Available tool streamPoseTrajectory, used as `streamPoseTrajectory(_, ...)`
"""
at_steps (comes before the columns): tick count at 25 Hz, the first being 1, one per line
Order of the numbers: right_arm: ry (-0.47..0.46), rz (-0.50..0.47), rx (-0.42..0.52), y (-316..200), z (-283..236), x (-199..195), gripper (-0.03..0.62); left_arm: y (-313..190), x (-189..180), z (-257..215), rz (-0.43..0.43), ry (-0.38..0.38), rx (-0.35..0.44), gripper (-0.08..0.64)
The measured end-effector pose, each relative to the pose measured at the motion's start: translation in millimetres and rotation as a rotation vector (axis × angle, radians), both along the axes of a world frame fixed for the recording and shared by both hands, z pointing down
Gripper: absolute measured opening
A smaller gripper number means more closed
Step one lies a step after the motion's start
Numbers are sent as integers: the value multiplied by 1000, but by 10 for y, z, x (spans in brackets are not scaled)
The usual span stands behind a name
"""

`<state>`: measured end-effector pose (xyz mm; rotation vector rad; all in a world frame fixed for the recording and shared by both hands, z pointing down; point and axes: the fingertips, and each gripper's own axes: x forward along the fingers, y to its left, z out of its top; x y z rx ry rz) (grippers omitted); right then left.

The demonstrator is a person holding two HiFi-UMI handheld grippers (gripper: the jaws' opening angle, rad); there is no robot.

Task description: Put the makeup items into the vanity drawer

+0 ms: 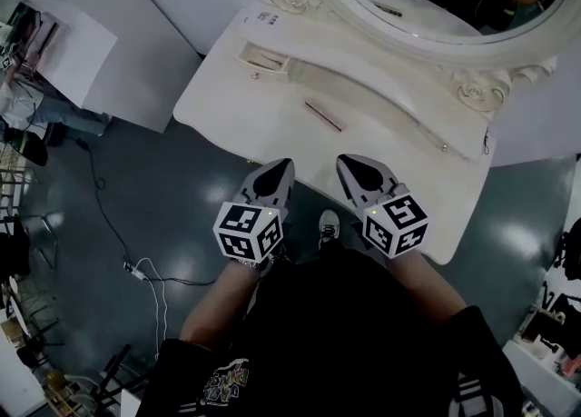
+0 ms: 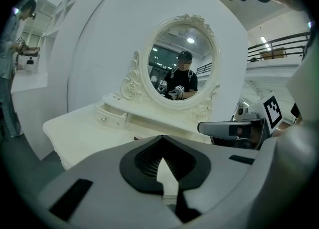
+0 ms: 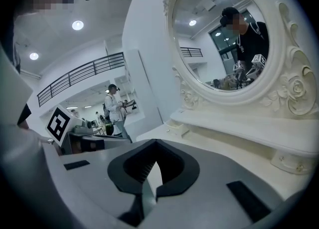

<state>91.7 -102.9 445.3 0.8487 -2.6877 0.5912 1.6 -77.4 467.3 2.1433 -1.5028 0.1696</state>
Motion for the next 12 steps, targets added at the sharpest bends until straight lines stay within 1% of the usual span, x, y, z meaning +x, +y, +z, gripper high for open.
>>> streamPoseTrajectory(5,5,-26,-2,-112,55,125,29,-61,109,8,-27,-8,-4,0)
streamPoseTrajectory(12,22,-60,21,-241,99,272,29,-132,255,-24,-57,-17,3,0)
